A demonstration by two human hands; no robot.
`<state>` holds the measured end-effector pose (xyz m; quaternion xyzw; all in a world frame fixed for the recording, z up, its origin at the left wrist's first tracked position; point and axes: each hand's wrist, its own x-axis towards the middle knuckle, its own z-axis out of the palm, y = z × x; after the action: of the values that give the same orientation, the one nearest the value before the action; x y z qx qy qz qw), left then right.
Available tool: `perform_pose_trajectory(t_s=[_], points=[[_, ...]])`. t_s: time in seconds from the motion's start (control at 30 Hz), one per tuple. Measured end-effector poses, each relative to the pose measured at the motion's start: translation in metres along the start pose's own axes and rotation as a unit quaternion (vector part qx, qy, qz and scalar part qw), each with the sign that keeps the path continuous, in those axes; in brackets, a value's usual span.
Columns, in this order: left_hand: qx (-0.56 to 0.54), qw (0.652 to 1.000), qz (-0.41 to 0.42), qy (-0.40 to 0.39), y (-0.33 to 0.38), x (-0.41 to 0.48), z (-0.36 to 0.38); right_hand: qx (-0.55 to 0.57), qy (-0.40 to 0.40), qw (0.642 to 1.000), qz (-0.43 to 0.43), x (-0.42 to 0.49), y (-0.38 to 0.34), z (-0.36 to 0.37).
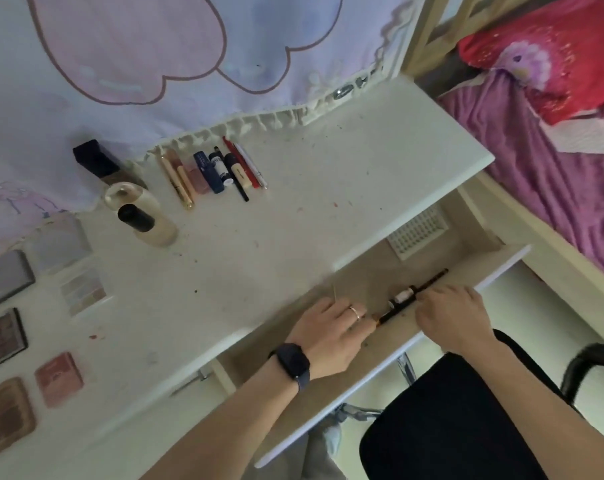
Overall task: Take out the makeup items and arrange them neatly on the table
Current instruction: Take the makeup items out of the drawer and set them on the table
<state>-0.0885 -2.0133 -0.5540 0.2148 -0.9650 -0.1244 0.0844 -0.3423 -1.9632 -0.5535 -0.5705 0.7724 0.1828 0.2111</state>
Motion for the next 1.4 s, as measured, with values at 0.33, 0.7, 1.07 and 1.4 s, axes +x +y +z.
perform_pose_trajectory(t_s=[0.33, 0.7, 1.07, 1.4], points=[[-0.101, 0.840, -0.500, -0.186, -0.001, 0.042, 0.081, -0.047, -0.130, 0.989, -0.045, 0.065, -0.006, -0.001], [-0.093, 0.887, -0.381, -0.242, -0.003, 0.049, 0.080, -0.124, -0.235, 0.962, -0.057, 0.078, -0.018, -0.009], [-0.316, 0.824, -0.419, -0.215, 0.003, 0.077, 0.089, -0.152, -0.159, 0.966, -0.135, 0.057, -0.007, -0.002], [-0.203, 0.847, -0.392, -0.296, 0.008, 0.088, 0.095, -0.139, -0.218, 0.962, -0.087, 0.049, -0.017, -0.015]])
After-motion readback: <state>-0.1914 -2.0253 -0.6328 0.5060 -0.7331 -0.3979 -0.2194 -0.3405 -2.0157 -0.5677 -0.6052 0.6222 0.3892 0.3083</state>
